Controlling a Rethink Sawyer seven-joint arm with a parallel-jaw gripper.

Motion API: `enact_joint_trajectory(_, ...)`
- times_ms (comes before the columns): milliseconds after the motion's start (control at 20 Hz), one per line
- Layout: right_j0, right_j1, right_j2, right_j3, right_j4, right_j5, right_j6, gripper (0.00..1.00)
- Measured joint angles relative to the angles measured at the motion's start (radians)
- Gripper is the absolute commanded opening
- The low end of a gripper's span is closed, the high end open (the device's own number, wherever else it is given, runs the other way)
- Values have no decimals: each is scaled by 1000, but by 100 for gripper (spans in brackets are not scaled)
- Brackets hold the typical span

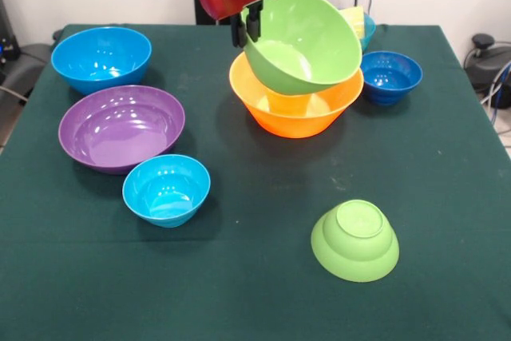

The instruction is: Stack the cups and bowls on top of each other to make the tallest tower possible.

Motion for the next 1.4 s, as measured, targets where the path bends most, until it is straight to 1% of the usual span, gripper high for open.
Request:
enact_joint_trajectory(650,0,-5,-8,9,-1,0,0,0)
enact_joint_trajectory(1400,-2,-7,-11,89,7,0,0,0)
